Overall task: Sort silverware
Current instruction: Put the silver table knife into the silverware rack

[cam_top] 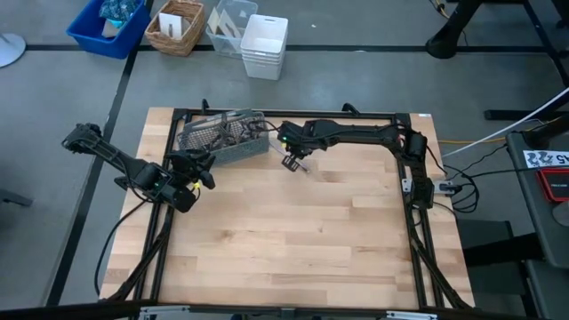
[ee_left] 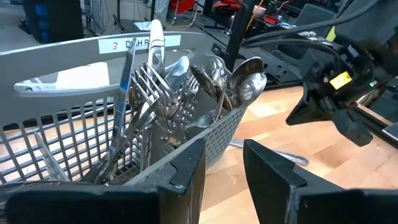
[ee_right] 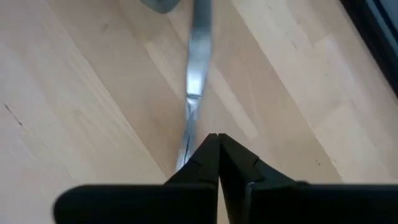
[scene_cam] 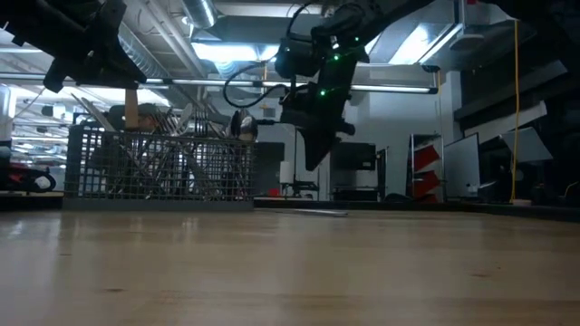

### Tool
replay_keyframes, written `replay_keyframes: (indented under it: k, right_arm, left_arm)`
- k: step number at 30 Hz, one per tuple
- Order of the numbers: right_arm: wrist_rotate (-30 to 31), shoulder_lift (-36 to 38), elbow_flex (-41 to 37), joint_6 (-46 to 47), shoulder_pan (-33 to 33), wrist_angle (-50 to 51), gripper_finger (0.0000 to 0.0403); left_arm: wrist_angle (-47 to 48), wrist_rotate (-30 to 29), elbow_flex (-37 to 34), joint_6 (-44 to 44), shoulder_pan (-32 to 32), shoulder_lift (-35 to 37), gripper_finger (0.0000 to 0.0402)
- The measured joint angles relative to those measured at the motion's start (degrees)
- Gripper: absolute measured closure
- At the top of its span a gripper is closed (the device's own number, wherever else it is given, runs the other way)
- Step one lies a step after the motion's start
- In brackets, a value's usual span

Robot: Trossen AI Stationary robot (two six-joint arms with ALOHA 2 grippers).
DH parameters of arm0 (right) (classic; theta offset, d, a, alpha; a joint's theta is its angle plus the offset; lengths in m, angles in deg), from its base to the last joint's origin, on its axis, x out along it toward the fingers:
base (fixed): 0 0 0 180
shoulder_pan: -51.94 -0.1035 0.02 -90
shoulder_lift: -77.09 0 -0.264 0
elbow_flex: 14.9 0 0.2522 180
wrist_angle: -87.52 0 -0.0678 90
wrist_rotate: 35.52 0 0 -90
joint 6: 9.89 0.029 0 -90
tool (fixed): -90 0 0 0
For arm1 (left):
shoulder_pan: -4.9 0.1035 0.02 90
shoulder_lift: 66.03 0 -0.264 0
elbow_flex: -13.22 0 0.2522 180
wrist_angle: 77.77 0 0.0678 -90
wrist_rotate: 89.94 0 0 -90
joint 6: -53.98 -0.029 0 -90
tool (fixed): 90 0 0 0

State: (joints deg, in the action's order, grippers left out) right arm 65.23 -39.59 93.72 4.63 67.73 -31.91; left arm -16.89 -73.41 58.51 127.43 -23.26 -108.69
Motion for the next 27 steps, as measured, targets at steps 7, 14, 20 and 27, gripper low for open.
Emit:
replay_keyframes:
  k: [7,14,20,27]
  right_arm:
    - [-0.47,0.00,0.60,0.01,0.00,4.32,0.0385]
    - [-0.45,-0.09,-0.07,-1.28,0.00,3.74,0.0380]
    - [1.67,1.52,0.14,-1.33,0.10,3.99,0.0380]
    - [2.18,4.95,0.21,-1.72,2.85,8.52,0.0380]
  left_arm:
    - [0.00,0.00,-0.02,0.00,0.01,0.00,0.0300]
    - [0.00,0.00,-0.02,0.01,-0.01,-0.02,0.0300]
    - [0.00,0.00,-0.02,0.01,0.00,-0.02,0.0300]
    - [-0.02,0.00,-0.02,0.01,0.00,-0.03,0.0300]
